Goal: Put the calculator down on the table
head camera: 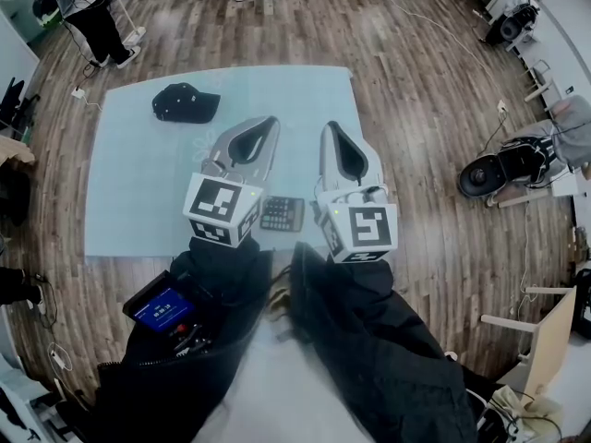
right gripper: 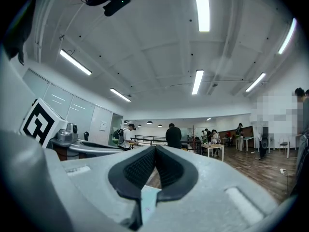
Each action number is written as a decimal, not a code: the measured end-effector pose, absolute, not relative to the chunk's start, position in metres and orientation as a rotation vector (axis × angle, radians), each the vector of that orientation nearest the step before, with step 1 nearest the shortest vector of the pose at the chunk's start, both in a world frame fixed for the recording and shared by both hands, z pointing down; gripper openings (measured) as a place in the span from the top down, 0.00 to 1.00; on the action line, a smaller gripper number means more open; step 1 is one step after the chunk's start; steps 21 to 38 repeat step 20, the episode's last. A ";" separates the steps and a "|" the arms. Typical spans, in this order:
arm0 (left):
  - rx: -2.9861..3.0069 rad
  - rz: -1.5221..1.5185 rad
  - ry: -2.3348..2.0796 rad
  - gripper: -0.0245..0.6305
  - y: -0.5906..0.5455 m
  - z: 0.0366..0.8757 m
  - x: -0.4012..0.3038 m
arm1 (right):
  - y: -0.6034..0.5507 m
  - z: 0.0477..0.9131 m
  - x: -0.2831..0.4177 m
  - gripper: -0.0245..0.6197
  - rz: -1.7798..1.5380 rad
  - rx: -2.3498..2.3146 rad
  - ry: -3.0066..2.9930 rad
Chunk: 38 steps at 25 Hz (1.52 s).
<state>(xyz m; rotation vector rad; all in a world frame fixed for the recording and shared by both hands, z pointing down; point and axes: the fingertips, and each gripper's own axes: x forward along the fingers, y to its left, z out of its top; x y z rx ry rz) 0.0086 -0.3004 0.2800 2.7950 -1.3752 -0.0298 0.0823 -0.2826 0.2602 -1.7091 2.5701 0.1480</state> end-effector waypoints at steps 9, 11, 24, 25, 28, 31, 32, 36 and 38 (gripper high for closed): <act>2.789 -0.014 -1.362 0.96 -0.299 0.286 0.010 | -0.282 0.265 0.083 0.97 0.137 -1.734 2.576; 2.789 -0.011 -1.364 0.96 -0.299 0.286 0.009 | -0.281 0.265 0.082 0.97 0.146 -1.727 2.576; 2.795 -0.005 -1.361 0.96 -0.299 0.288 0.007 | -0.279 0.266 0.075 0.97 0.171 -1.713 2.592; 2.795 -0.005 -1.361 0.96 -0.299 0.288 0.007 | -0.279 0.266 0.075 0.97 0.171 -1.713 2.592; 2.795 -0.005 -1.361 0.96 -0.299 0.288 0.007 | -0.279 0.266 0.075 0.97 0.171 -1.713 2.592; 2.795 -0.005 -1.361 0.96 -0.299 0.288 0.007 | -0.279 0.266 0.075 0.97 0.171 -1.713 2.592; 2.795 -0.005 -1.361 0.96 -0.299 0.288 0.007 | -0.279 0.266 0.075 0.97 0.171 -1.713 2.592; 2.795 -0.005 -1.361 0.96 -0.299 0.288 0.007 | -0.279 0.266 0.075 0.97 0.171 -1.713 2.592; 2.795 -0.005 -1.361 0.96 -0.299 0.288 0.007 | -0.279 0.266 0.075 0.97 0.171 -1.713 2.592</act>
